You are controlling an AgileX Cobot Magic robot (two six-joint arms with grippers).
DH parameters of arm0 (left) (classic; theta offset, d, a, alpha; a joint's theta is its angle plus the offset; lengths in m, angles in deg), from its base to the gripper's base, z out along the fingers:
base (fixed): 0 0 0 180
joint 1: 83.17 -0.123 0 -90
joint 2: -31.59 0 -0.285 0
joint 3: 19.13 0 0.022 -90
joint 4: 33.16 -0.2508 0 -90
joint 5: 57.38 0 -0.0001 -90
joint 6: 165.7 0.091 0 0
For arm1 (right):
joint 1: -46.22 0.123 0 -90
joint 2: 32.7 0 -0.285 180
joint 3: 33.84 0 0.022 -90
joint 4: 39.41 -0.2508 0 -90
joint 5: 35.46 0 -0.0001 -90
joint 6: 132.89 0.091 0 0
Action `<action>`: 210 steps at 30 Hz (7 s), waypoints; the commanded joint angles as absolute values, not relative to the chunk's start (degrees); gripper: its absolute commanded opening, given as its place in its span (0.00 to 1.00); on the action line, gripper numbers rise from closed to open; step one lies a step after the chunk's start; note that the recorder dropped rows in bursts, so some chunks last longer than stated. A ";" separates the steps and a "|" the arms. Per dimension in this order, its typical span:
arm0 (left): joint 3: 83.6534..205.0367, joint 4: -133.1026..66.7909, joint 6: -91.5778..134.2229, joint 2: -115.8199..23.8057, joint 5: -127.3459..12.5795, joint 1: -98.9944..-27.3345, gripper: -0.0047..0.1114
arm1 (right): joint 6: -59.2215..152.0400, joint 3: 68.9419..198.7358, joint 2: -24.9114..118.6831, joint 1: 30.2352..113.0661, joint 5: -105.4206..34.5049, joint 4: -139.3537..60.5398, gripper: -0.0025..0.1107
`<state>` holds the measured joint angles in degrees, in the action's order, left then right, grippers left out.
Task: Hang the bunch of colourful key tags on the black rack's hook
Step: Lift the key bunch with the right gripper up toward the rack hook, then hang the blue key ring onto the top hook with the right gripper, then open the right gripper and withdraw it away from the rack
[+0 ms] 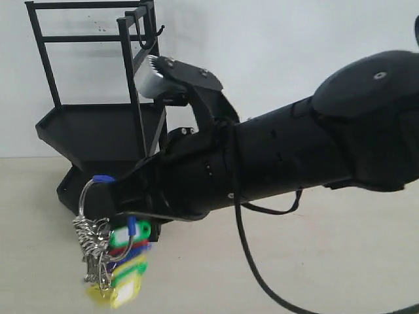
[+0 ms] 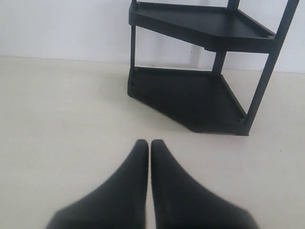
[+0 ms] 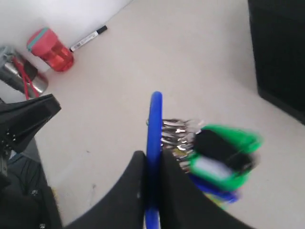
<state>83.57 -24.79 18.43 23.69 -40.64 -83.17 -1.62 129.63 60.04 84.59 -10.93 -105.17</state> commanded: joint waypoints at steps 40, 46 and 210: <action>83.65 -25.07 18.63 23.81 -41.09 -83.13 0.08 | 17.76 129.65 52.97 82.01 -19.44 -85.03 0.02; 83.65 -25.07 18.63 23.81 -41.09 -83.13 0.08 | 19.02 129.65 54.30 81.12 -36.62 -85.03 0.02; 83.65 -25.07 18.63 23.81 -41.09 -83.13 0.08 | 9.05 151.16 74.09 84.00 -49.15 -74.97 0.46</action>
<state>83.57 -24.79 18.43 23.69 -40.64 -83.17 9.23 151.52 76.84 83.91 -50.48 -75.29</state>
